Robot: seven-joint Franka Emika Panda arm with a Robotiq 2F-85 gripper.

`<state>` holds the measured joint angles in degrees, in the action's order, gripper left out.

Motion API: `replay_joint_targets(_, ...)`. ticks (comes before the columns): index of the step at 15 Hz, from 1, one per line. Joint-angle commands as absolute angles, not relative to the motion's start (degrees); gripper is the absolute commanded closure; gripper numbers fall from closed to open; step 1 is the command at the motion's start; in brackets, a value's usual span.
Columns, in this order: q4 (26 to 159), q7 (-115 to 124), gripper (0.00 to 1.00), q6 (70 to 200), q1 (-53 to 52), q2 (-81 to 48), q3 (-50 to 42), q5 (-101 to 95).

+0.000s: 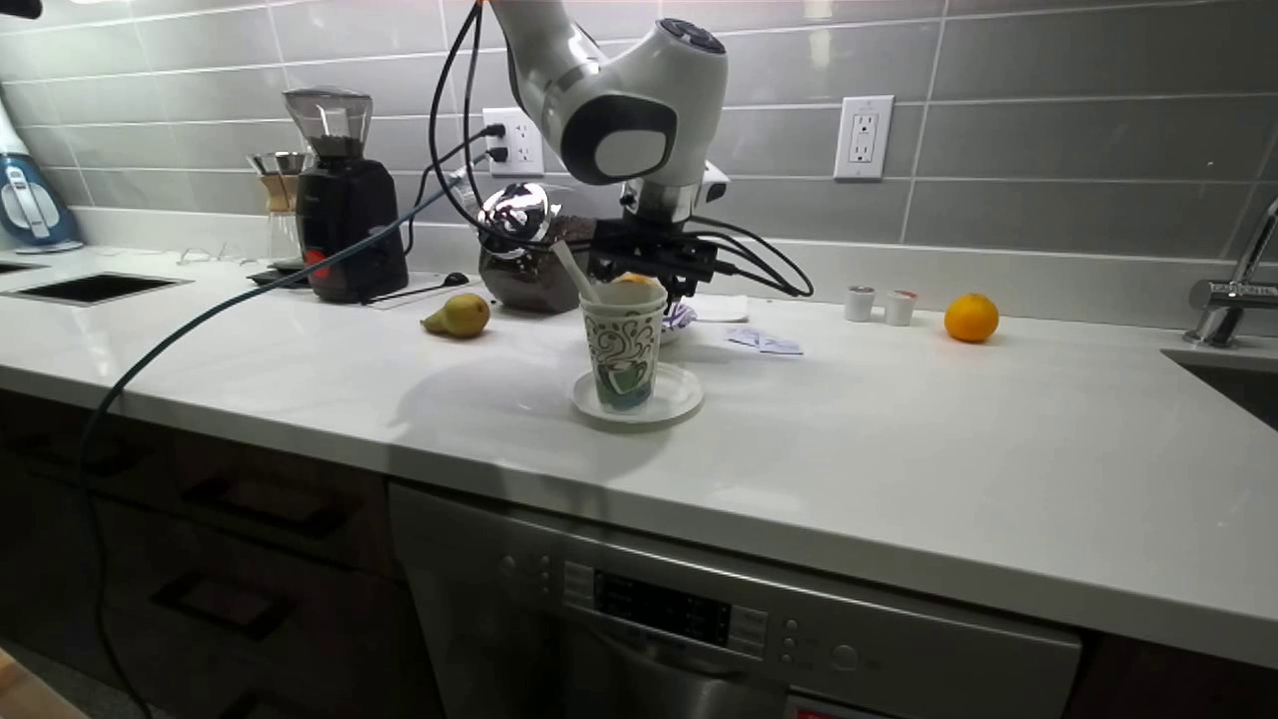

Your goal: Put the apple in the bowl.

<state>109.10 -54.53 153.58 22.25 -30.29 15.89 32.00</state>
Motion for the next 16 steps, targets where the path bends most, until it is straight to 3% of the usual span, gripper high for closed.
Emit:
replay_joint_targets(1, 109.08, -57.35, 0.0, 154.72, 22.96, -29.9, 16.88, 34.97)
replay_joint_targets(9, 116.67, -53.54, 0.0, 161.55, 23.07, -18.58, 18.6, 44.27)
replay_joint_targets(16, 130.99, -29.61, 0.0, 172.83, 16.64, -3.19, 5.65, 29.85)
